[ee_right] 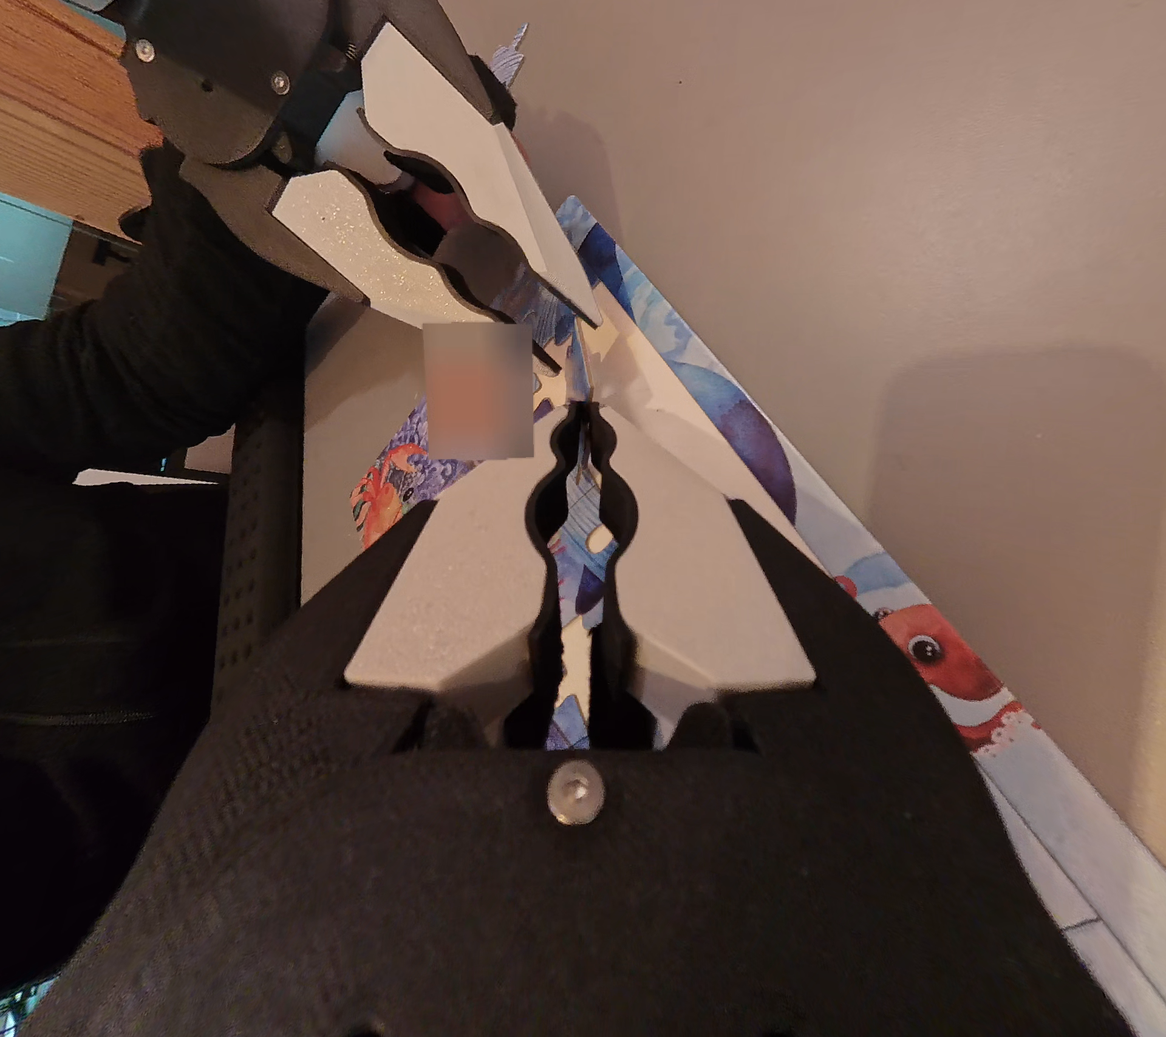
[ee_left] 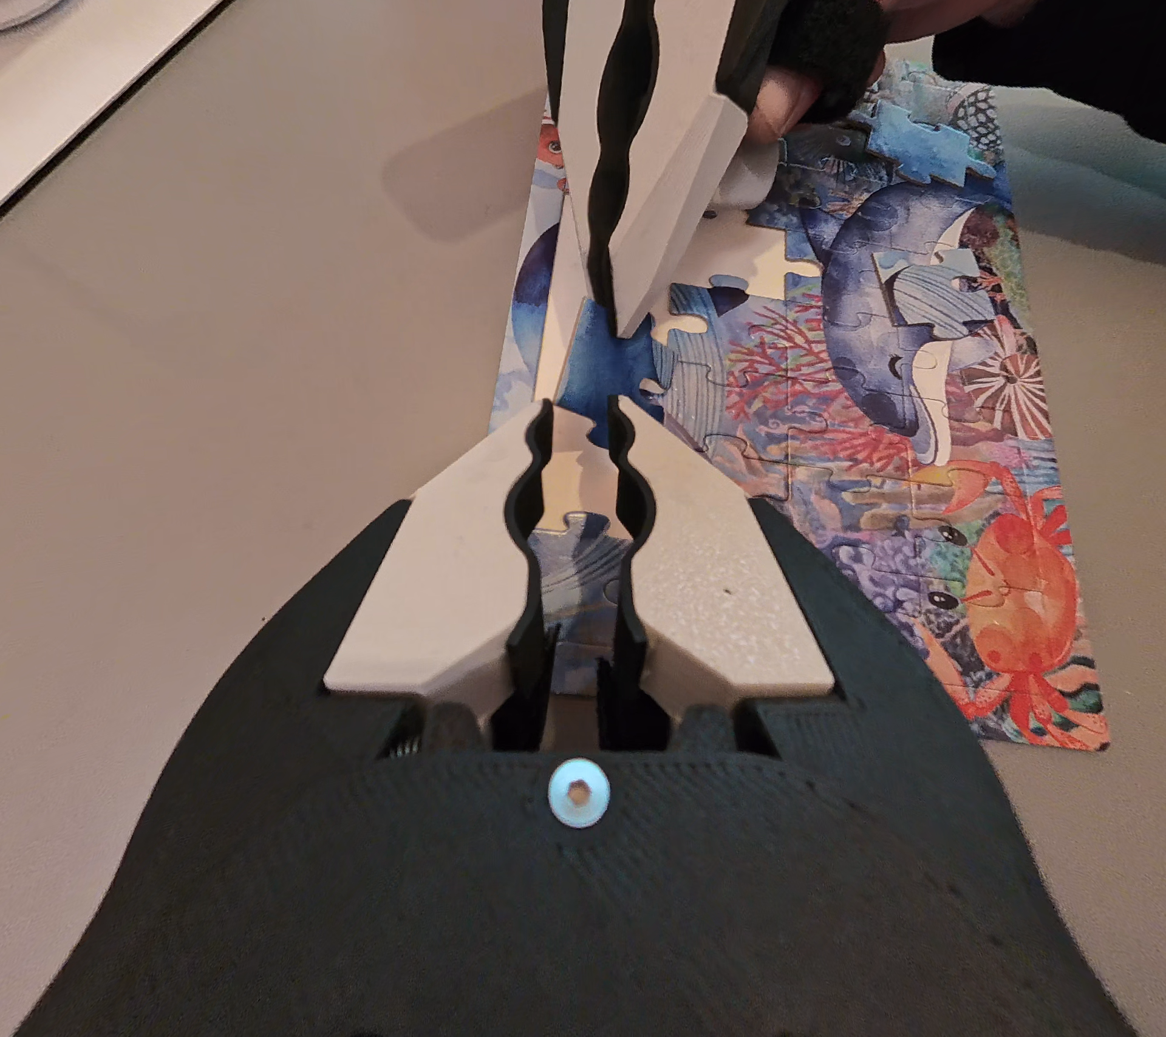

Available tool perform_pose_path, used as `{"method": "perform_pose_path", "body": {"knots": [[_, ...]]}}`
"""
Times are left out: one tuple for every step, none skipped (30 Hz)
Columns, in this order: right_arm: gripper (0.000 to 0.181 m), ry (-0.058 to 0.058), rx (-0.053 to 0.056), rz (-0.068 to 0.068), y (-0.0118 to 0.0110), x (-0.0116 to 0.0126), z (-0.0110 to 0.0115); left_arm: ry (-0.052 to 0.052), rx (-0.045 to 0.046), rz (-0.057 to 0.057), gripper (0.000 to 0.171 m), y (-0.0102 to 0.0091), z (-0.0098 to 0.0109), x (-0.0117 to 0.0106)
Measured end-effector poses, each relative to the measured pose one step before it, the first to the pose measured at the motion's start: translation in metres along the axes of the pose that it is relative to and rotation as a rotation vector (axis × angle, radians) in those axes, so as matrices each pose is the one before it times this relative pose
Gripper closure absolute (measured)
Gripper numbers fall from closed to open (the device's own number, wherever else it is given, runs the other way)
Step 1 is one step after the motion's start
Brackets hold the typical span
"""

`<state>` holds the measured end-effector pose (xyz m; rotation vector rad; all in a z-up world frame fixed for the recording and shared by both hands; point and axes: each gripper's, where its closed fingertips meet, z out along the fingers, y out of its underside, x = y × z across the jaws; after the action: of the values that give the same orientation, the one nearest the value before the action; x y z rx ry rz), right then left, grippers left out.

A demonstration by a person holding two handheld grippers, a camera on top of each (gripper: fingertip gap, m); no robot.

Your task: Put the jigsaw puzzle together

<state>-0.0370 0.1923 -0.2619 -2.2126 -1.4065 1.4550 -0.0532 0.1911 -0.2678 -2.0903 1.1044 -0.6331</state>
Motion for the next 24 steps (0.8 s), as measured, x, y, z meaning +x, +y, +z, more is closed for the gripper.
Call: {"method": "perform_pose_path", "body": {"knots": [[0.181, 0.0182, -0.0058, -0.0032, 0.00046, 0.00165, 0.00056, -0.0093, -0.00452, 0.0069, 0.158, 0.00059, 0.00031, -0.00093], [0.180, 0.0276, -0.0091, -0.0078, 0.00079, 0.00254, 0.00086, -0.0020, -0.00258, 0.0022, 0.160, 0.00014, 0.00012, -0.00009], [0.179, 0.0227, -0.0140, -0.0070, 0.00131, 0.00158, 0.00151, 0.0023, -0.00624, 0.0021, 0.160, 0.00089, 0.00002, 0.00036], [0.178, 0.0211, -0.0098, -0.0077, 0.00063, 0.00126, 0.00157, -0.0038, -0.00635, 0.0047, 0.160, 0.00122, -0.00002, -0.00050], [0.177, 0.0205, -0.0046, -0.0086, -0.00043, 0.00104, 0.00132, -0.0060, -0.00653, 0.0048, 0.160, 0.00137, 0.00026, -0.00086], [0.177, 0.0201, -0.0046, -0.0109, -0.00046, 0.00044, 0.00073, -0.0039, -0.00422, 0.0038, 0.159, 0.00084, 0.00036, -0.00042], [0.177, 0.0192, -0.0077, -0.0091, -0.00015, 0.00049, 0.00042, -0.0032, -0.00431, 0.0055, 0.159, 0.00054, 0.00012, -0.00029], [0.177, 0.0172, -0.0071, -0.0088, 0.00004, 0.00033, 0.00032, -0.0039, -0.00283, 0.0066, 0.159, 0.00011, 0.00018, -0.00025], [0.176, 0.0159, -0.0075, -0.0073, 0.00027, 0.00043, 0.00038, -0.0056, -0.00356, 0.0059, 0.158, 0.00031, 0.00045, -0.00036], [0.176, 0.0165, -0.0070, -0.0070, 0.00032, 0.00066, 0.00027, -0.0049, -0.00276, 0.0031, 0.158, 0.00026, 0.00085, -0.00041], [0.176, 0.0170, -0.0097, -0.0037, 0.00094, 0.00104, 0.00031, -0.0040, -0.00246, 0.0020, 0.158, 0.00023, 0.00084, -0.00033], [0.175, 0.0142, -0.0100, -0.0033, 0.00091, 0.00086, 0.00043, -0.0023, -0.00375, 0.0043, 0.157, 0.00042, 0.00074, -0.00003], [0.175, 0.0126, -0.0080, -0.0051, 0.00085, 0.00077, 0.00064, -0.0033, -0.00536, 0.0045, 0.157, 0.00072, 0.00070, -0.00020], [0.175, 0.0074, -0.0036, -0.0033, 0.00035, 0.00027, 0.00076, -0.0020, -0.00512, 0.0032, 0.156, 0.00070, 0.00039, -0.00007], [0.175, 0.0033, -0.0062, 0.0006, 0.00081, 0.00012, 0.00090, -0.0038, -0.00701, 0.0056, 0.156, 0.00098, 0.00053, -0.00002], [0.175, 0.0044, -0.0032, -0.0015, 0.00041, 0.00037, 0.00084, -0.0049, -0.00608, 0.0069, 0.156, 0.00091, 0.00052, -0.00010], [0.175, 0.0040, -0.0024, -0.0013, 0.00033, 0.00023, 0.00105, -0.0049, -0.00665, 0.0070, 0.156, 0.00087, 0.00044, -0.00019], [0.174, 0.0060, -0.0028, -0.0033, 0.00036, 0.00039, 0.00091, -0.0059, -0.00654, 0.0074, 0.156, 0.00086, 0.00070, -0.00024], [0.174, 0.0063, -0.0022, -0.0036, 0.00014, 0.00042, 0.00064, -0.0047, -0.00629, 0.0053, 0.156, 0.00080, 0.00073, -0.00014], [0.174, 0.0038, -0.0013, -0.0015, -0.00012, -0.00004, 0.00010, -0.0024, -0.00145, 0.0033, 0.156, 0.00000, 0.00008, -0.00004], [0.174, 0.0042, -0.0019, -0.0030, 0.00007, 0.00005, 0.00001, -0.0014, -0.00064, 0.0011, 0.156, -0.00014, -0.00011, -0.00008], [0.174, 0.0031, -0.0009, -0.0015, 0.00002, -0.00005, 0.00007, -0.0012, -0.00158, 0.0025, 0.156, 0.00018, 0.00019, 0.00003], [0.174, 0.0027, -0.0006, -0.0008, 0.00001, 0.00008, 0.00007, -0.0023, -0.00161, 0.0039, 0.156, 0.00022, 0.00028, -0.00008], [0.174, 0.0034, -0.0011, -0.0017, 0.00004, 0.00000, 0.00005, -0.0027, -0.00067, 0.0041, 0.156, -0.00011, -0.00002, 0.00002]]}}
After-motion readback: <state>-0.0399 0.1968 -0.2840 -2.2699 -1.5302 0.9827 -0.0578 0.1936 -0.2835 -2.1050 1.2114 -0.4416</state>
